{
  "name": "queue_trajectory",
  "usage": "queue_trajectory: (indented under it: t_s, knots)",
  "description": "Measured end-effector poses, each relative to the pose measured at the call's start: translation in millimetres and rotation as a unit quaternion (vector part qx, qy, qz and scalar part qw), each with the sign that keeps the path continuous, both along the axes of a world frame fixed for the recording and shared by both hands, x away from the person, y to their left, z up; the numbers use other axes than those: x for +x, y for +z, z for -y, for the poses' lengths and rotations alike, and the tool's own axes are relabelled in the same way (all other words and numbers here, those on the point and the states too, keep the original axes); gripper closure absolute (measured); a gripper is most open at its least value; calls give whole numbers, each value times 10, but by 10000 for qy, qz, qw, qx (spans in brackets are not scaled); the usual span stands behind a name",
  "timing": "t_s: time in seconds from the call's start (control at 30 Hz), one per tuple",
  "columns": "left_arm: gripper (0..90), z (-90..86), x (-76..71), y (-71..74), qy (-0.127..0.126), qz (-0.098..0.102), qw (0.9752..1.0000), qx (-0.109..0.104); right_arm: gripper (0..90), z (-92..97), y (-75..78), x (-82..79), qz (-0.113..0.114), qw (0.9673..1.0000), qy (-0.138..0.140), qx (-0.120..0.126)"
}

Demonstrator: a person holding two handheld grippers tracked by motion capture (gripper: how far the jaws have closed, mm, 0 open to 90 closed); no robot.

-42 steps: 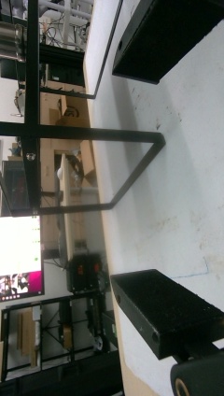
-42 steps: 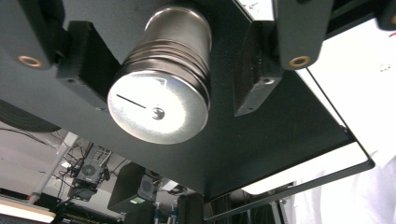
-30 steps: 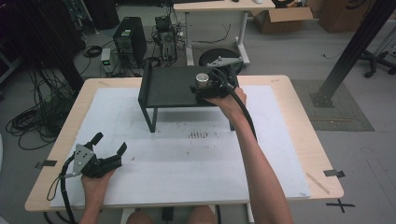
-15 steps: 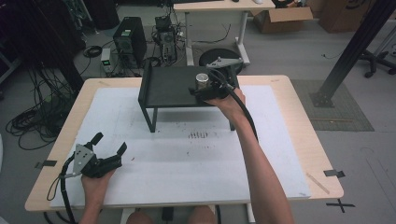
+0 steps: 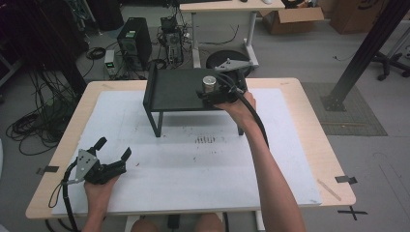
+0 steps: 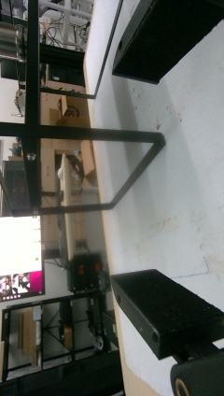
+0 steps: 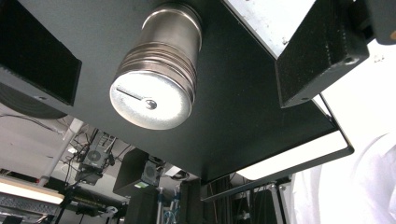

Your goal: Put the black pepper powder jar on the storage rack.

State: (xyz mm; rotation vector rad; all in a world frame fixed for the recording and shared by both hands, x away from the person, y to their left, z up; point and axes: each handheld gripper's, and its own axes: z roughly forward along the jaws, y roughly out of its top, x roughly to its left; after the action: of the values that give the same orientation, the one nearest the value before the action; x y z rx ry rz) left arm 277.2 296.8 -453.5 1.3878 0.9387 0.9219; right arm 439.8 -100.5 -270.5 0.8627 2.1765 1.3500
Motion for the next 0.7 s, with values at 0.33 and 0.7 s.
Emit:
queue_trajectory:
  t_s: [0.33, 0.7]
  knots:
    - [35, 1, 1, 0, -1, 2, 10000, -12, 1, 61, 70, -111, 125, 9999, -59, -26]
    - [35, 0, 1, 1, -3, -9, 10000, 2, 2, 279, 137, -419, 450, 9988, -173, 114]
